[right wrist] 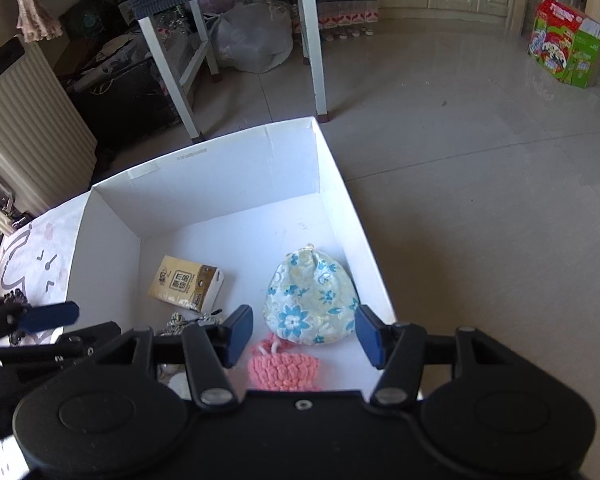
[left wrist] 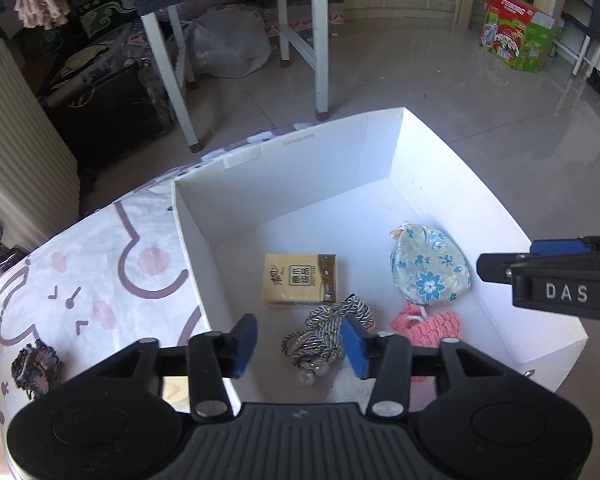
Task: Organize objects
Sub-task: 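Withdraw both tools from the box back over the remaining items on the sheet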
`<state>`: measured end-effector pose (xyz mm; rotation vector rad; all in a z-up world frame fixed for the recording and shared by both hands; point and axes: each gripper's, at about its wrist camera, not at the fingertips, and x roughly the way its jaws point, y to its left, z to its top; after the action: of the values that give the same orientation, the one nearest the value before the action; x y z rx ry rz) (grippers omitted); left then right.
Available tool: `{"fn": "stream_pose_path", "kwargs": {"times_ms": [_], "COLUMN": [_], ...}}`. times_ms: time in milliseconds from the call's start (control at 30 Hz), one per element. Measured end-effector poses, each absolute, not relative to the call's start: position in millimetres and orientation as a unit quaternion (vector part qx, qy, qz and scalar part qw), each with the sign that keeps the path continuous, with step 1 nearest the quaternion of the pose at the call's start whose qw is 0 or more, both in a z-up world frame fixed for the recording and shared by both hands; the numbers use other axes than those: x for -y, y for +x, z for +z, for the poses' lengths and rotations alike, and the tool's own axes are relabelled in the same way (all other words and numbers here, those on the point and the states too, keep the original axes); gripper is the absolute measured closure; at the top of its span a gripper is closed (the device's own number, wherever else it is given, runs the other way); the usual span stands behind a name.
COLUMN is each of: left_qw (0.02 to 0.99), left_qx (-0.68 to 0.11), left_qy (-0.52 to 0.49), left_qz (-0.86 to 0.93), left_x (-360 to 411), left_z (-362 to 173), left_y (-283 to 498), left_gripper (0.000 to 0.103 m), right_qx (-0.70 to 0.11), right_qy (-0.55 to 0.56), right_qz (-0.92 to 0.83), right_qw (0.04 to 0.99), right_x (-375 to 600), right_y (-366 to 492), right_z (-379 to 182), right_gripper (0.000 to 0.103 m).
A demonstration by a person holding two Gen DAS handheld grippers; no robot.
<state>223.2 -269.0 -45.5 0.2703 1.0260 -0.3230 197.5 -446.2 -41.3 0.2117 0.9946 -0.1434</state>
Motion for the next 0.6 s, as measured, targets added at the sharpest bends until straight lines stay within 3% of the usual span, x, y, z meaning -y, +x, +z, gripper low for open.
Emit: {"fn": "stream_pose_path", "kwargs": {"times_ms": [200,333,600], "left_qw": [0.859,0.864,0.872], "left_qx": [-0.479,-0.471,-0.46], "left_qy": [0.112,0.109,0.092], "left_qz": [-0.144,-0.142,-0.141], "left_x": [250,240,215], "left_z": [-27,-17,-3], "left_y": [212,203,187], "left_gripper": [0.039,0.025,0.008], "right_qx": [-0.456,-0.449,-0.435], "right_qy": [0.099,0.097,0.093], "right_qz": [-0.071,-0.072,-0.088], "right_qw": [0.882,0.885,0.891], "right_x": [441,438,429], "right_y": [180,171,154], "right_z": [-20,-10,2], "right_gripper": [0.043,0.041,0.025]}}
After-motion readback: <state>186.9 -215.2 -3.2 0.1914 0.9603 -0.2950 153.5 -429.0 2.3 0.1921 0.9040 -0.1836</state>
